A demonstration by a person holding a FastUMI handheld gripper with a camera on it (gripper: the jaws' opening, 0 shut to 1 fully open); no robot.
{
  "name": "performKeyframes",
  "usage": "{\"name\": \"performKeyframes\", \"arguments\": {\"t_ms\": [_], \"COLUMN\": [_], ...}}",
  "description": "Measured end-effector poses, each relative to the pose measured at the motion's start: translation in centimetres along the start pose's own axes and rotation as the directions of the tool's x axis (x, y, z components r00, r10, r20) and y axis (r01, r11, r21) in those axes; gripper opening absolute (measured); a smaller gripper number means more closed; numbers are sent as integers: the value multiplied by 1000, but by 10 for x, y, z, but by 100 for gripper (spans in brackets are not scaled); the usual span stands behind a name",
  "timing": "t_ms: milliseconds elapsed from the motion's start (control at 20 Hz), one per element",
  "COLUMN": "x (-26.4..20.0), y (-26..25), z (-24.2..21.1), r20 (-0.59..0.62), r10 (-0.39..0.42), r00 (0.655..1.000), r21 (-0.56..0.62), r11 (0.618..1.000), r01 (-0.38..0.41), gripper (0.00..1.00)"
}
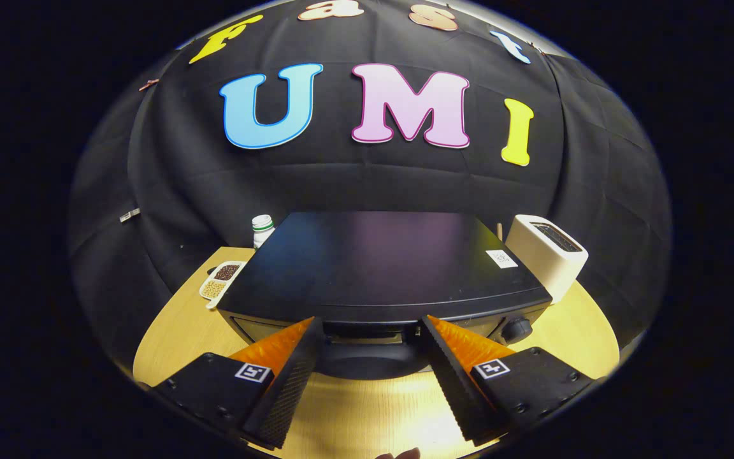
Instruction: Open the toaster oven, put the food inside, and close the toaster oven door.
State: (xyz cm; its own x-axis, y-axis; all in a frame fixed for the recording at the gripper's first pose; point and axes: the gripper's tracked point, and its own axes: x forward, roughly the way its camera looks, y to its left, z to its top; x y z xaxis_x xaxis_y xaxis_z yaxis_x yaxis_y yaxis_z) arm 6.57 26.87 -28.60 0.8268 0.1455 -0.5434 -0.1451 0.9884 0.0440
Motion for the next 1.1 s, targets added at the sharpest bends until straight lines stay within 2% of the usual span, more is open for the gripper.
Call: {"name": "performKeyframes", "arguments": {"t_ms": [350, 700, 950, 1100], "x": [-30, -61, -72, -74], "y": [-2, -4, -5, -10], "z": [-26, -81, -127, -171], "r20": [-20, -54, -154, -264], "r10": [11, -2, -15, -28], "r00": [1000, 999, 988, 964], "r21": [7, 44, 35, 15], "r11": [1000, 999, 999, 999], "r01": [-11, 4, 21, 33], "gripper": [99, 99, 99, 100]}}
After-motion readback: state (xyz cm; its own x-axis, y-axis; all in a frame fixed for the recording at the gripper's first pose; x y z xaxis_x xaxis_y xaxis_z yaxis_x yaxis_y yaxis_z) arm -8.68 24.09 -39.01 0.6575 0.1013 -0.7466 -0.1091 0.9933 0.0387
